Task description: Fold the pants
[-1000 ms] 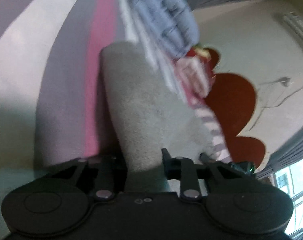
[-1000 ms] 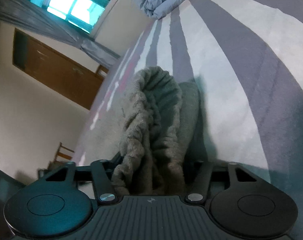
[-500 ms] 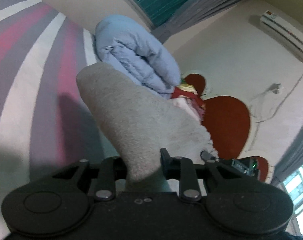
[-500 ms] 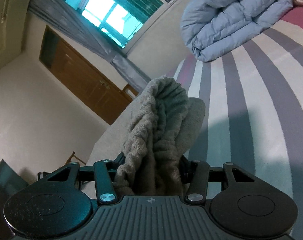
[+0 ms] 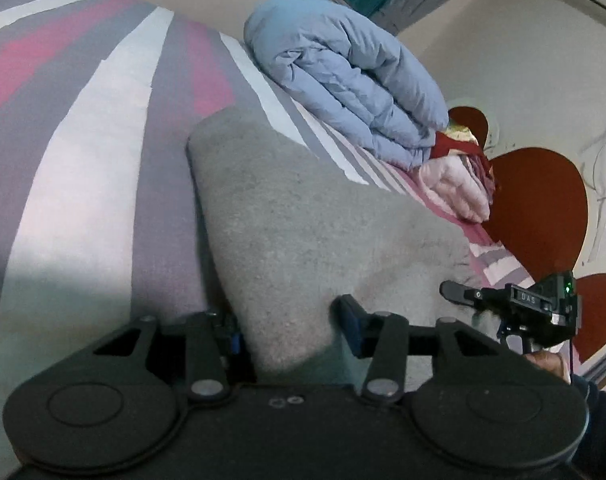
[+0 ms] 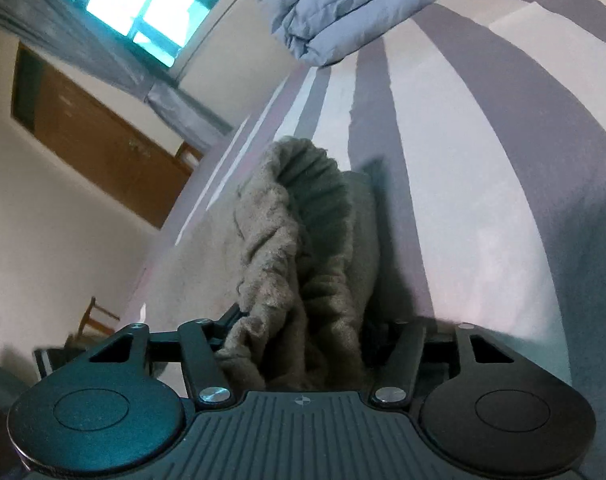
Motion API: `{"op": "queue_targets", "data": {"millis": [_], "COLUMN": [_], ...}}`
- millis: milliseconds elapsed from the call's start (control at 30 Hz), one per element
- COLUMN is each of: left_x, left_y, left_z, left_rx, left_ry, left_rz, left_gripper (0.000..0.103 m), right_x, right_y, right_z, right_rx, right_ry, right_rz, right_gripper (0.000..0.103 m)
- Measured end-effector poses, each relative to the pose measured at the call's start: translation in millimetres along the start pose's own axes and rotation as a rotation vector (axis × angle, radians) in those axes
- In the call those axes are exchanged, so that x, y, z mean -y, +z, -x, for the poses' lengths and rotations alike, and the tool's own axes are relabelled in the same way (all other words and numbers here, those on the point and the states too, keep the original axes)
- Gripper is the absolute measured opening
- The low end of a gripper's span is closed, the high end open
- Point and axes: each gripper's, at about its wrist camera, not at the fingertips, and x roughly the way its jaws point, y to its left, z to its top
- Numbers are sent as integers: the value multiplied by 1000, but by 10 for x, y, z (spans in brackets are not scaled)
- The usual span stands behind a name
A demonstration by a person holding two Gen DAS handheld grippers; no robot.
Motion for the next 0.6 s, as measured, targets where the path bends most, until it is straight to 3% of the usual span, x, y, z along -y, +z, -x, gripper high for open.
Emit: {"op": "queue_targets", "data": {"millis": [600], "left_x": [53], "left_y": [25], "left_z": [-57], "left_rx": [16], "left_ry": [3], "left_rz": [-11], "left_gripper": [40], "right_x": [14], "right_y": [-24], "right_z": [3], "right_rx": [10], "right_ry": [8], "right_rz": [24], "right_gripper": [58]}}
